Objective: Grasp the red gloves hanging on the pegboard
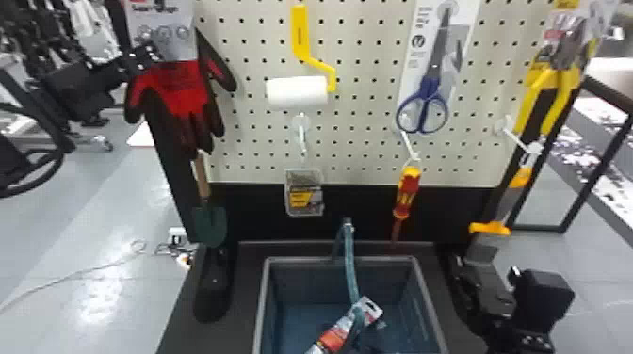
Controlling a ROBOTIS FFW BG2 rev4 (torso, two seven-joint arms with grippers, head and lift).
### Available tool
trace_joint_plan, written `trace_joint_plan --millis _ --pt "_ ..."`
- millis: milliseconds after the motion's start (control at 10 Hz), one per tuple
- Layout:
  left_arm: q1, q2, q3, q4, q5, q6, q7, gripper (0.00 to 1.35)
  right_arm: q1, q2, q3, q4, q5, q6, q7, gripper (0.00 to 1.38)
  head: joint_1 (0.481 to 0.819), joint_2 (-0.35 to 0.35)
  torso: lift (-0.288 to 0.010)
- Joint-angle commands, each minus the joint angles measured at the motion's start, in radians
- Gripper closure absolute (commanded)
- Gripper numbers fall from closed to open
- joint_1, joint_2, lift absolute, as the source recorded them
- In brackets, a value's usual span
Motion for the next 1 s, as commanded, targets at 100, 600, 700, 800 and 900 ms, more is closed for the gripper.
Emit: trace_joint_plan --millis 100,600,700,800,900 --pt "-0.044 0.026 -0.057 0.063 0.029 0.009 -0.033 0.24 -0.003 0.000 0.000 0.002 0.000 0.000 0.003 0.32 0.549 0.000 -0.100" --pt "-0.064 0.037 -0.076 0.089 0.030 0.037 -0.061 1.18 -0.008 -0.001 0.000 0.008 0.002 0.000 0.015 0.32 0.549 0.000 -0.100" --pt "-0.068 0.037 -0.083 0.094 0.029 0.040 -0.073 1.20 -0.008 -0.001 0.000 0.006 0.002 0.000 0.015 0.32 0.549 0.000 -0.100" --pt "-0.070 0.037 -0.086 0.097 0.029 0.038 -0.079 1.20 -0.008 -0.001 0.000 0.006 0.002 0.000 0.015 0.32 0.549 0.000 -0.100" --pt "-0.067 0.035 -0.084 0.097 0.029 0.038 -0.079 1.20 -0.008 -0.001 0.000 0.006 0.000 0.000 0.015 0.32 0.549 0.000 -0.100"
